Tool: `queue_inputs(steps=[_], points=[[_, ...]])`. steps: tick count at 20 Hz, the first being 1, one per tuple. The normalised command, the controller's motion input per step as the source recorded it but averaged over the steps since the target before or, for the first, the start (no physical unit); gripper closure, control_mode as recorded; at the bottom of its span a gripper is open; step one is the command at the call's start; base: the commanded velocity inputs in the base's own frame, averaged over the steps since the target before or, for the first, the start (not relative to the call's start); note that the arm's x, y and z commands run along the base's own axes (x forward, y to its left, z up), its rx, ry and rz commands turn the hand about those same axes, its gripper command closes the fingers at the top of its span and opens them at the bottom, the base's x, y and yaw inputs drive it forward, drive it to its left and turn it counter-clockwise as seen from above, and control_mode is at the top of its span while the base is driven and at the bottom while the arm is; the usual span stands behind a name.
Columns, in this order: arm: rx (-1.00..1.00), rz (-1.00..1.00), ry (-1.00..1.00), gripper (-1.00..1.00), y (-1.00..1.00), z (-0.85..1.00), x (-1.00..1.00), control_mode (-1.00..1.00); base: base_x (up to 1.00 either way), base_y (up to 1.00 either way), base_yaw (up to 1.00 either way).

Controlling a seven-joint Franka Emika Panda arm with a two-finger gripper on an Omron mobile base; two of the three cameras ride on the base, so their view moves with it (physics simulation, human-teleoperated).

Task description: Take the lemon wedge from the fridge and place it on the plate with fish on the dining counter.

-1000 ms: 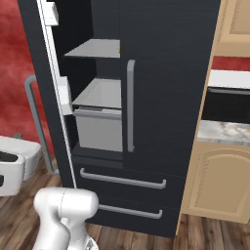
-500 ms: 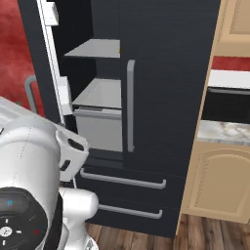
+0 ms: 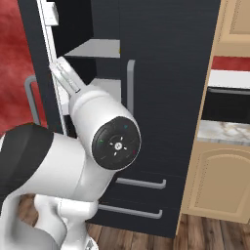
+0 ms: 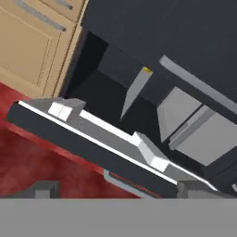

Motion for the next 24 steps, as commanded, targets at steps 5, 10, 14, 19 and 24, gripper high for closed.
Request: queue_inputs(steps=[5, 10, 14, 19, 24], points=[[0.15, 0.00, 0.12, -1.00, 0.06, -0.17, 0.97, -1.00, 0.00, 0.00, 0.00], [0.06, 0.00, 0.09, -1.00, 0.34, -0.20, 0.59, -1.00, 0.00, 0.00, 0.00], [0.01, 0.00, 0.15, -1.00, 0.32, -0.18, 0.57, -1.00, 0.00, 0.00, 0.00], [0.11, 0.03, 0.25, -1.00, 0.25, -0.04, 0.56, -1.00, 0.00, 0.00, 0.00], [0.16, 0.12, 0.28, -1.00, 0.07, 0.00, 0.36, -1.00, 0.00, 0.00, 0.00]])
